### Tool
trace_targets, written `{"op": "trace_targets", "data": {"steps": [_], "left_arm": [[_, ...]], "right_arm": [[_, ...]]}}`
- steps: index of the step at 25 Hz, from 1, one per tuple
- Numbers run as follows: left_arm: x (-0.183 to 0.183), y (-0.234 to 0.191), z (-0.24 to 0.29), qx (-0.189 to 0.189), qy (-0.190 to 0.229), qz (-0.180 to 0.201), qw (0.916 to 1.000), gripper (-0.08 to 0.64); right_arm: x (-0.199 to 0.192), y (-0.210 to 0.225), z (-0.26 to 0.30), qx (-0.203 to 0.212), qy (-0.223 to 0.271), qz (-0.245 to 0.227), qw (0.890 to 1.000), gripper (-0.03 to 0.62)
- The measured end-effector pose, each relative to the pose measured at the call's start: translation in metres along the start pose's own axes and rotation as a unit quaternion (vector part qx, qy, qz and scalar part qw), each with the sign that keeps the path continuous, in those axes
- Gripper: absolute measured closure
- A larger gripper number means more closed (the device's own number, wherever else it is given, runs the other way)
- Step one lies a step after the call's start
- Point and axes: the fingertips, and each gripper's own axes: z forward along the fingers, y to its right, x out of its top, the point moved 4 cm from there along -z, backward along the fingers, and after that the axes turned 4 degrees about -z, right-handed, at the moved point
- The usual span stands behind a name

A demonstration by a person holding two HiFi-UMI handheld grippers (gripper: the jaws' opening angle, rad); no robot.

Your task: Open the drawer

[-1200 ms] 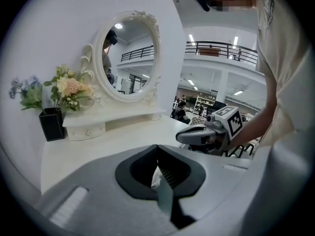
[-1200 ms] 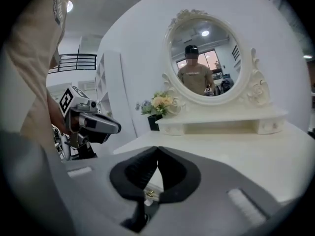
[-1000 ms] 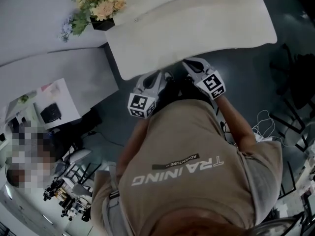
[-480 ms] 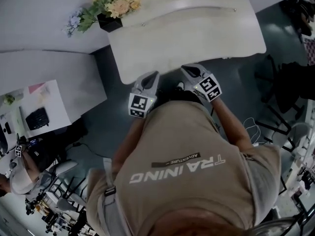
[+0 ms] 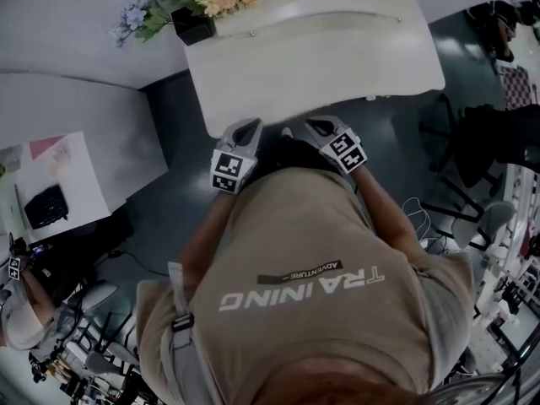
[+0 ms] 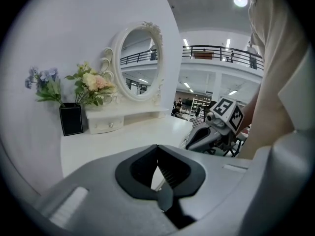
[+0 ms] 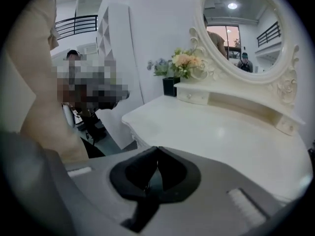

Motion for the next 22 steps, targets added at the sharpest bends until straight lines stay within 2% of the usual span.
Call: {"op": "trace_targets", "data": {"steps": [5,7,11,13,18,22], "left_arm": [[0.002,0.002,-0.006,0.017,0.008,-0.019,0.9996,0.554],[0.001,0.004,-0.009,0.027,0.009,-0.026,0.9993,0.554],[-0.011,0.004,-0.010,0.050,0.004,-0.061,0.9969,0.554],[-0.014,0.001,-0.008,0.058,-0.001,-0.064,0.9963,0.554],[-0.024,0.003,-0.010,0.080,-0.021,-0.071,0.9940,0.554],[-0.024,0.009,-0.009,0.087,-0.029,-0.073,0.9931,0.554]], "right_arm": [[-0.038,-0.005,0.026,0.031,-0.057,0.033,0.997,0.582],[-0.056,-0.003,0.039,0.039,-0.078,0.048,0.995,0.512],[-0.081,0.009,0.057,0.051,-0.110,0.089,0.989,0.486],[-0.085,0.019,0.069,0.050,-0.115,0.101,0.987,0.477],[-0.096,0.031,0.101,0.040,-0.109,0.094,0.989,0.446],[-0.096,0.037,0.117,0.037,-0.122,0.115,0.985,0.428]]}}
